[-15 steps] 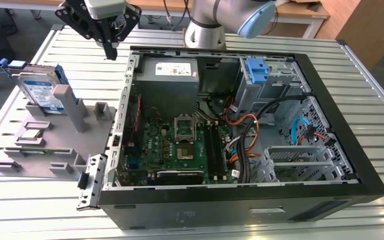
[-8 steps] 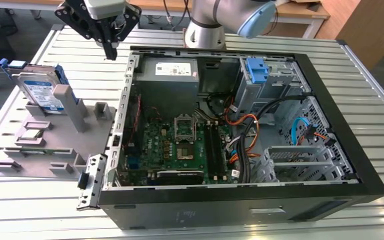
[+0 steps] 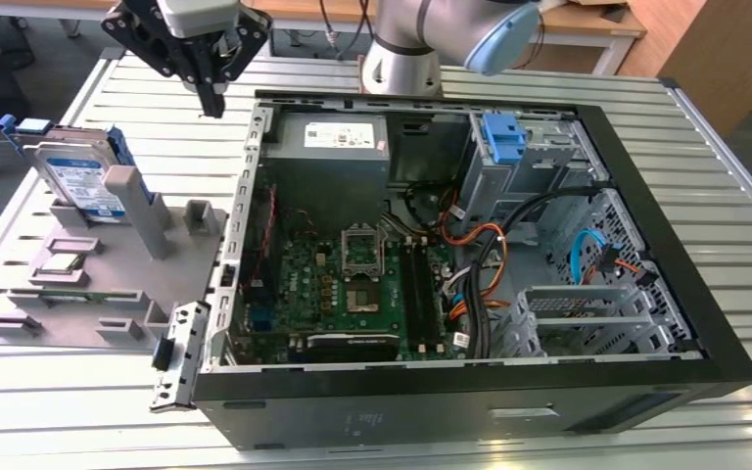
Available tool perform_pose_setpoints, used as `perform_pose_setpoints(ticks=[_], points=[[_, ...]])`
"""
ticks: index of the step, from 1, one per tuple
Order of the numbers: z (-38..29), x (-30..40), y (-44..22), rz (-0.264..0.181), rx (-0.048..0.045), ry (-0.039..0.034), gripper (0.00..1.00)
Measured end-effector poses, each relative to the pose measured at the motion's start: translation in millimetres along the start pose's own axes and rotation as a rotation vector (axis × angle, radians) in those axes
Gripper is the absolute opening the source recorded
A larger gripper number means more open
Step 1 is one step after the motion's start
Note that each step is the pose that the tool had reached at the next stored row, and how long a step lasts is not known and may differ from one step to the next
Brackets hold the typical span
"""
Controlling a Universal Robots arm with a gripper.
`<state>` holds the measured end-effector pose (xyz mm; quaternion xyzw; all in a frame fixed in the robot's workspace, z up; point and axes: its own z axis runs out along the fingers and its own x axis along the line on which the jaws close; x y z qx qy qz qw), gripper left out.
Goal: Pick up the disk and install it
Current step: 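Reach for the disk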
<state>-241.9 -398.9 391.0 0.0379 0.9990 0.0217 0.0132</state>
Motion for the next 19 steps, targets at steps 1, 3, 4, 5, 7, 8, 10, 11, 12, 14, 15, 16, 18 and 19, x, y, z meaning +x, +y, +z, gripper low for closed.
perform_pose_setpoints(ticks=[1,3,4,5,7,8,10,11,12,14,15,16,18,19], points=[[0.0,1.2,-0.1,0.000,0.0000,0.0000,0.11],[-0.1,3.6,-0.3,0.000,0.0000,0.0000,0.11],[-0.1,5.0,-0.4,0.000,0.0000,0.0000,0.11],[-0.1,6.4,-0.5,0.000,0.0000,0.0000,0.11],[0.0,9.4,-0.7,0.000,-0.0001,-0.0001,0.11],[-0.1,11.1,-0.8,0.000,0.0000,0.0000,0.11],[-0.1,14.4,-1.1,0.000,0.0000,0.0000,0.11],[-0.1,16.0,-1.2,0.000,0.0000,0.0000,0.11],[-0.1,17.4,-1.3,0.000,0.0000,0.0000,0.11],[-0.1,20.4,-1.6,0.000,0.0000,0.0000,0.11],[-0.1,21.7,-1.7,0.000,0.0000,0.0000,0.11],[-0.1,23.0,-1.8,0.000,0.0000,0.0000,0.11],[-0.2,25.2,-1.9,0.000,0.0000,0.0000,0.11],[-0.2,26.0,-2.0,0.000,-0.0001,-0.0001,0.11]])
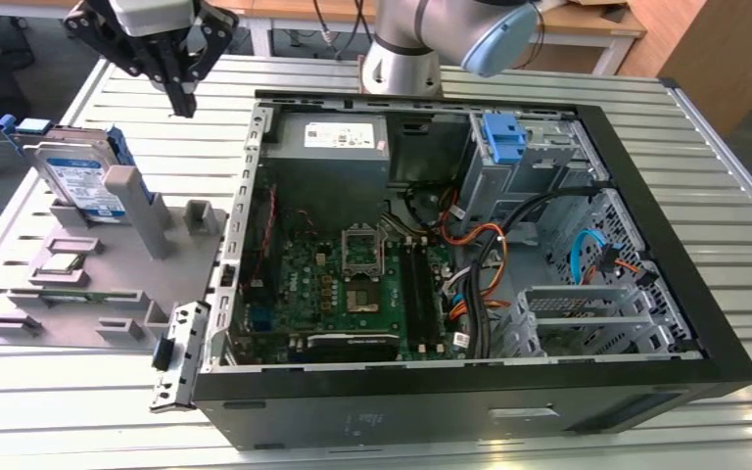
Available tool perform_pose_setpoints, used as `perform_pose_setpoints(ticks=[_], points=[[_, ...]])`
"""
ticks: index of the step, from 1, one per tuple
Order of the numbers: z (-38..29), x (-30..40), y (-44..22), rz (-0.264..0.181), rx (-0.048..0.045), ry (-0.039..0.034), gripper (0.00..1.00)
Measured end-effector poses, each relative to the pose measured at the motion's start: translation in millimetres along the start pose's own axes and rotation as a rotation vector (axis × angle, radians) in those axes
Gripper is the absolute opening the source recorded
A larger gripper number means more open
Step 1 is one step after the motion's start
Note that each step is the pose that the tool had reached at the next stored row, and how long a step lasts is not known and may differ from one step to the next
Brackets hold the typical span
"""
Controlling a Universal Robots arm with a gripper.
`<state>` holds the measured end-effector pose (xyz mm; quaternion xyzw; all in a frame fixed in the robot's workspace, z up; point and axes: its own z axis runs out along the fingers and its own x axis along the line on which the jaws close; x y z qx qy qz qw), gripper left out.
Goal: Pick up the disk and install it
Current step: 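Reach for the disk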
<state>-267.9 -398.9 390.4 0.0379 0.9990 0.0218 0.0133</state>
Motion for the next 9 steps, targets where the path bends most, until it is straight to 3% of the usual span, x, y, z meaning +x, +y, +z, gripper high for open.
perform_pose_setpoints(ticks=[9], points=[[-0.2,5.8,-0.4,0.000,0.0001,0.0001,0.11]])
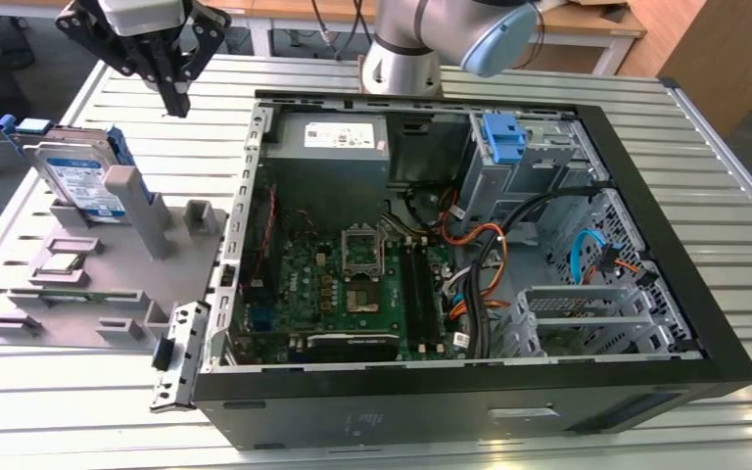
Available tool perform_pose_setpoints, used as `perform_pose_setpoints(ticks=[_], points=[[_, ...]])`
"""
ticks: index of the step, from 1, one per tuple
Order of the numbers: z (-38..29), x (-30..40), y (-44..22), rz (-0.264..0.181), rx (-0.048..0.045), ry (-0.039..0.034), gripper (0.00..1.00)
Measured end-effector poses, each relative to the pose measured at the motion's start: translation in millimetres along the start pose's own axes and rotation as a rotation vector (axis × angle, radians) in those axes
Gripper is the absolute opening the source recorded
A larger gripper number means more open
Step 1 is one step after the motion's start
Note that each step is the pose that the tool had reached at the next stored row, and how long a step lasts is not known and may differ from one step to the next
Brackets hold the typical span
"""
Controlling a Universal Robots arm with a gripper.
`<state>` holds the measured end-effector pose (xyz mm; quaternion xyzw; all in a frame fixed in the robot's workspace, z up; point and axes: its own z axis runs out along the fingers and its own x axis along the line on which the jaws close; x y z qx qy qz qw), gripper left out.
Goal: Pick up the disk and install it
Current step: 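Reach for the disk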
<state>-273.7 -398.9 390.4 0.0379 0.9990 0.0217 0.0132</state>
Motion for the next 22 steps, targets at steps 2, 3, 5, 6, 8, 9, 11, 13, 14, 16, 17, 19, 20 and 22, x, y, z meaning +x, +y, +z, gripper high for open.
perform_pose_setpoints(ticks=[2,3,5,6,8,9,11,13,14,16,17,19,20,22], points=[[0.0,0.5,0.0,0.000,0.0000,0.0000,0.11],[0.0,0.8,0.0,0.000,0.0000,0.0000,0.11],[0.0,0.9,-0.1,0.000,0.0000,0.0000,0.11],[0.0,0.9,-0.1,0.000,0.0000,0.0000,0.11],[0.0,1.1,-0.1,0.000,0.0000,0.0000,0.11],[0.0,1.4,-0.1,0.000,-0.0001,-0.0001,0.11],[0.0,2.2,-0.2,0.000,0.0000,0.0000,0.11],[0.1,3.5,-0.3,0.000,0.0000,0.0000,0.11],[0.1,4.2,-0.3,0.000,0.0000,0.0000,0.11],[0.1,6.1,-0.5,0.000,0.0000,0.0000,0.11],[0.1,6.9,-0.5,0.000,0.0000,0.0000,0.11],[0.1,8.2,-0.6,0.000,0.0000,0.0000,0.11],[0.1,8.6,-0.7,0.000,0.0000,0.0000,0.11],[0.1,9.0,-0.7,0.000,0.0000,0.0001,0.11]])
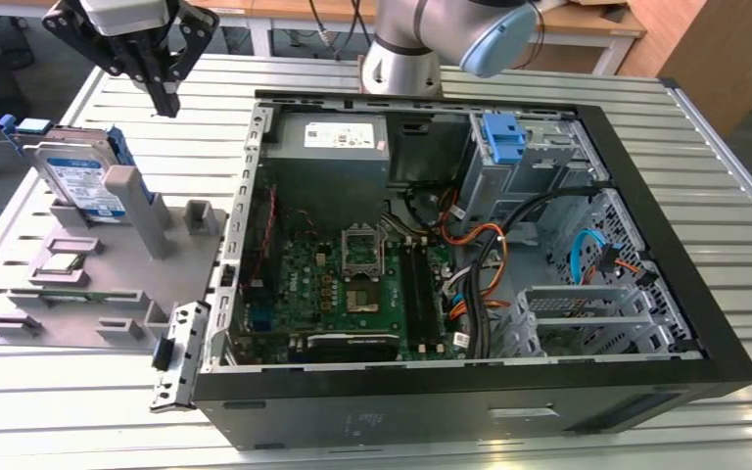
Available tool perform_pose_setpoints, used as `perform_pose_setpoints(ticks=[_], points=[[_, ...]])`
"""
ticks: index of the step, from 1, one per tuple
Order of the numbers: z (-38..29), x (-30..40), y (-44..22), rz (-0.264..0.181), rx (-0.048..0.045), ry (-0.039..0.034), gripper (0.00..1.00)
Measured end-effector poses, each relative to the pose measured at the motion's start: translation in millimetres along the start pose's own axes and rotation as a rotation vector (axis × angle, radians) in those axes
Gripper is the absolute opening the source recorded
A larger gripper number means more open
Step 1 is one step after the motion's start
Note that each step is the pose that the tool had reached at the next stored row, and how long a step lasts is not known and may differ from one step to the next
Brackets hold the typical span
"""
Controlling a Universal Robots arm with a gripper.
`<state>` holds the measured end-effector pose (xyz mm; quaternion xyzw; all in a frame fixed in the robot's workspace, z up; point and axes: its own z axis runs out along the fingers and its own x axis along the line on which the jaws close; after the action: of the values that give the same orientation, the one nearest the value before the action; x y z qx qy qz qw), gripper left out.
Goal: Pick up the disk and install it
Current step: 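Reach for the disk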
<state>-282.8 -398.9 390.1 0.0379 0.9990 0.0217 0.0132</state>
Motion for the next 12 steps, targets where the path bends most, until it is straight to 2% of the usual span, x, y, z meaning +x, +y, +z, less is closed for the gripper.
perform_pose_setpoints(ticks=[12], points=[[-0.1,3.1,-0.2,0.000,0.0000,0.0000,0.11]])
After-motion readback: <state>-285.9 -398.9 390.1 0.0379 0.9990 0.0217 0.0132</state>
